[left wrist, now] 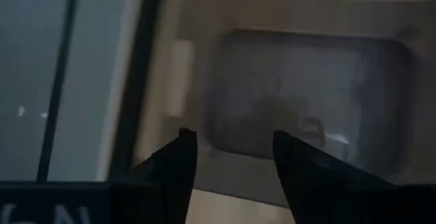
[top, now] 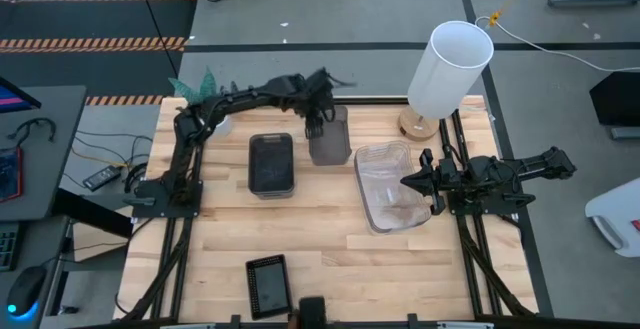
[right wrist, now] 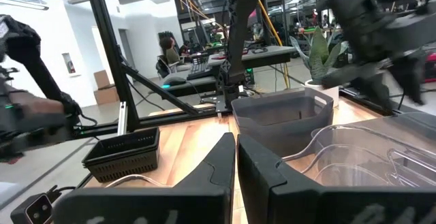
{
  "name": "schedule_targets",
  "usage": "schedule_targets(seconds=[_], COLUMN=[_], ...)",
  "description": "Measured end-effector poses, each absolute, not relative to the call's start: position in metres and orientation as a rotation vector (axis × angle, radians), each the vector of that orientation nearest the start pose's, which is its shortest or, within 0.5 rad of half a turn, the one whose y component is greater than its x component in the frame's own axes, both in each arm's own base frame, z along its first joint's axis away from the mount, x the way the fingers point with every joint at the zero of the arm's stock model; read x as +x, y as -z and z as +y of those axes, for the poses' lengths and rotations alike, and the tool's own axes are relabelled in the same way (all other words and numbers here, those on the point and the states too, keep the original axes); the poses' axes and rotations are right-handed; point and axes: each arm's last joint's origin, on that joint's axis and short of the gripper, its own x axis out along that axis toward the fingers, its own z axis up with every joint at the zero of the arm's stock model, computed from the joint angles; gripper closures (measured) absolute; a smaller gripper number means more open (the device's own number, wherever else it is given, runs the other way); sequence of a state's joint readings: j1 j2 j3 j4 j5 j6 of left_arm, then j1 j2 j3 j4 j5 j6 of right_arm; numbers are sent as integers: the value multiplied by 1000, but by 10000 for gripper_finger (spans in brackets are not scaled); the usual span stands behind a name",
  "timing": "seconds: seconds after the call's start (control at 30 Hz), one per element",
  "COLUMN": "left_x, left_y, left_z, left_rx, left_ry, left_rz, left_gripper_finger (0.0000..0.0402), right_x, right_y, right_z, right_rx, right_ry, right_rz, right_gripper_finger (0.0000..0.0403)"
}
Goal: Stack baskets by color
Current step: Stack the right gray bin on the gray bins
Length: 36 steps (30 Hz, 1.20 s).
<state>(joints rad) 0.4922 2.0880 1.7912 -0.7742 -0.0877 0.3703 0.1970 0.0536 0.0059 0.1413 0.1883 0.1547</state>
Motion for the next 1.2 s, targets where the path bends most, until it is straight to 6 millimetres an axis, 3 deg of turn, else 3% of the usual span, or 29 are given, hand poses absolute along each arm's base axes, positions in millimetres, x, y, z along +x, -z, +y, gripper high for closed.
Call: schedule_targets(seconds=[0.2, 0.47, 0.93, 1.07, 1.2], left_x=[411, 425, 426, 423, 425], left_y=[-232, -212, -200, -202, -212], left_z=[169, 130, 48, 33, 36], left_rx=[170, 174, 63, 62, 110], left_ry=[-235, -166, 130, 197, 148], left_rz=[1191, 1269, 1413, 1446, 1451], left_gripper_finger=[223, 242, 246, 246, 249], right_x=[99, 99, 99, 99, 99], right_y=[-175, -175, -177, -177, -177], right_z=[14, 14, 14, 14, 14], right_rx=[172, 172, 176, 175, 176], right_ry=[-16, -16, -17, -18, -17], right_rz=[-91, -91, -108, -108, -108], right_gripper_finger=[380, 380, 380, 380, 380])
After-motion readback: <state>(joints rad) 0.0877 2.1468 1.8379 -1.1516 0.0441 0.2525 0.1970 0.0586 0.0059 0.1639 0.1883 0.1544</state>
